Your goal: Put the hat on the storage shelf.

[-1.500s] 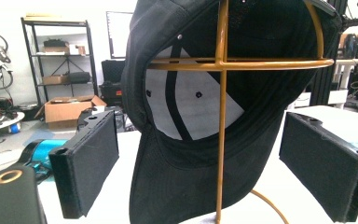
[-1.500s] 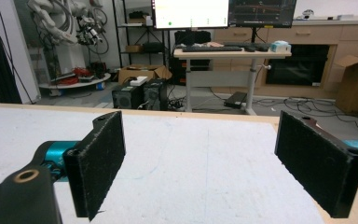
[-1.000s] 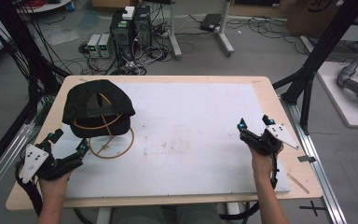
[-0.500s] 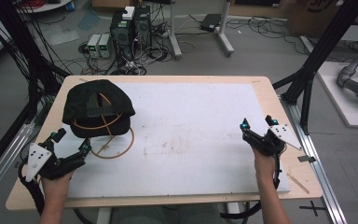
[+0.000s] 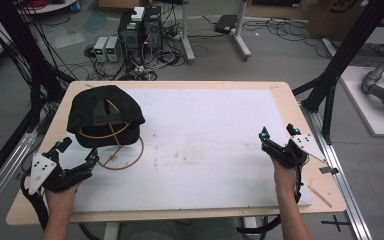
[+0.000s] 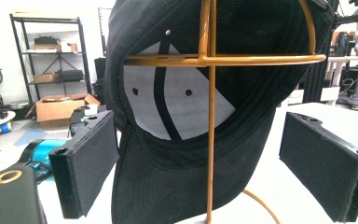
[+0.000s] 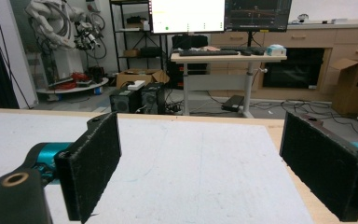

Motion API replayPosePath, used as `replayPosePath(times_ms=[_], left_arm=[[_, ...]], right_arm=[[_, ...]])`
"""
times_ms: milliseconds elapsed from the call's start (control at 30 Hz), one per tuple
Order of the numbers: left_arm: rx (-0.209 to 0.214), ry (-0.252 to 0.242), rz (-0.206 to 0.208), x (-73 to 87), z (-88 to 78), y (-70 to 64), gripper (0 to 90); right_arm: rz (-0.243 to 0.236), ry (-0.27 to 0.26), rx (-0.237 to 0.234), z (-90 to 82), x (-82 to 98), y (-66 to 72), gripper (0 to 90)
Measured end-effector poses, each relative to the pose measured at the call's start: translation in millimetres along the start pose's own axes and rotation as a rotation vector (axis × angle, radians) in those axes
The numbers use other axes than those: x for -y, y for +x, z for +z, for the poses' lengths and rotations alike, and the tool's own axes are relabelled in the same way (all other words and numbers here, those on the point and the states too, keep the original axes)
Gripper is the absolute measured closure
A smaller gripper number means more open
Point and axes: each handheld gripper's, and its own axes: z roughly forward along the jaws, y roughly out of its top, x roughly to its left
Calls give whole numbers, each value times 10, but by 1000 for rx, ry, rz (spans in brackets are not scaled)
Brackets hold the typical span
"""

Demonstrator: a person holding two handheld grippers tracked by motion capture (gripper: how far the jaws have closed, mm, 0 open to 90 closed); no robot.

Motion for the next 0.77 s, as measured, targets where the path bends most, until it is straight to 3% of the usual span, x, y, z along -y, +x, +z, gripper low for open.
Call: replayPosePath(times_ms=[767], left_arm=[[-13,1,-2,3,-9,15,121]], right_arm=[[2,-5,-7,12,10,-6,121]])
